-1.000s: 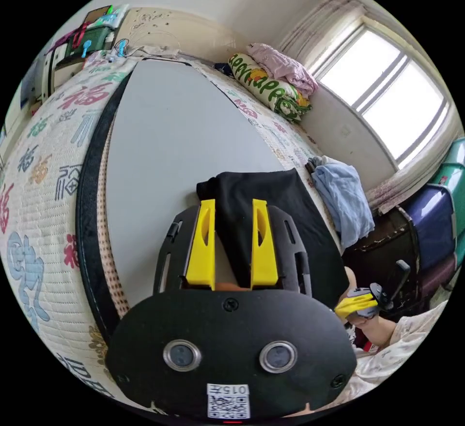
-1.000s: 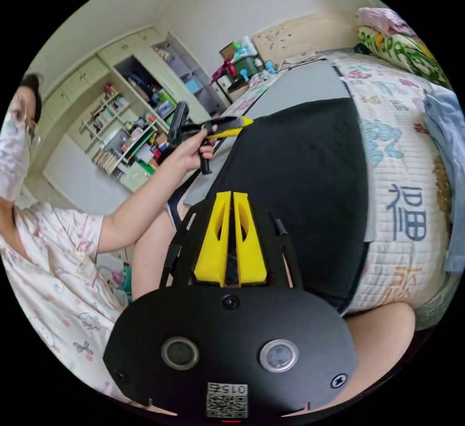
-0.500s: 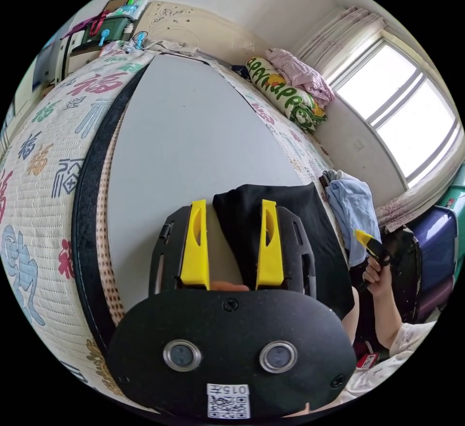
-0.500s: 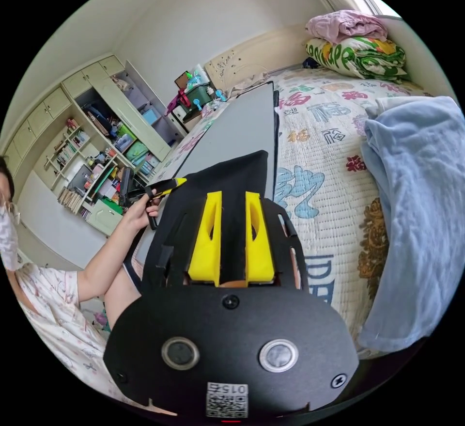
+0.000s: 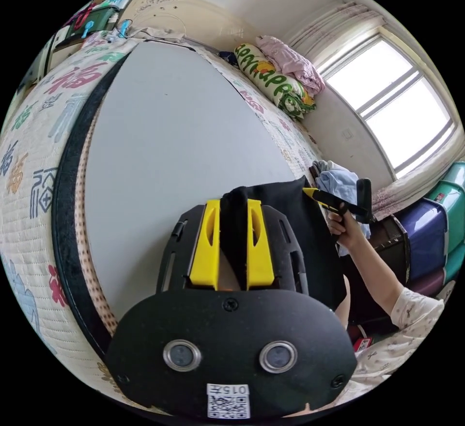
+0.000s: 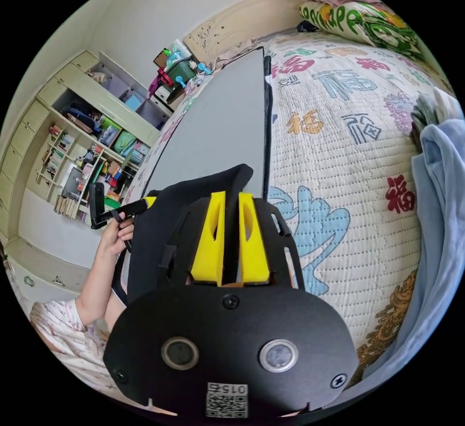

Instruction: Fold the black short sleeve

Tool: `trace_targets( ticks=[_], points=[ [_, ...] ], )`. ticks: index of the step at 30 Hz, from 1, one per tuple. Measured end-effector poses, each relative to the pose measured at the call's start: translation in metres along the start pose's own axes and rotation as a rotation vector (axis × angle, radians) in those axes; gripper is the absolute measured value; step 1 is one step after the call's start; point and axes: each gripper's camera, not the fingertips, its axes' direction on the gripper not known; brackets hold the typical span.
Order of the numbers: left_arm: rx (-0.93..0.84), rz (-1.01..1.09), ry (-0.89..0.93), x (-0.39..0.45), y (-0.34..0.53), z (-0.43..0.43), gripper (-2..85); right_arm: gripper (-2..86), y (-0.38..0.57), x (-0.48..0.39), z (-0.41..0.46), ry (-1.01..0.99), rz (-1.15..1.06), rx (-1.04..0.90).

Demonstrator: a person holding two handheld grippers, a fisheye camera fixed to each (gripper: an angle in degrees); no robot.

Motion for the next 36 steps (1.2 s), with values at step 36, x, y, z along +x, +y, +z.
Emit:
trace_targets(
  ticks=[36],
  points=[
    [0.921,0.039,-0.764,0.362,0.785,-1.060,3.1,2.3,0.429,-0.073,0.100,-1.007,-0.767,-0.110]
  ],
)
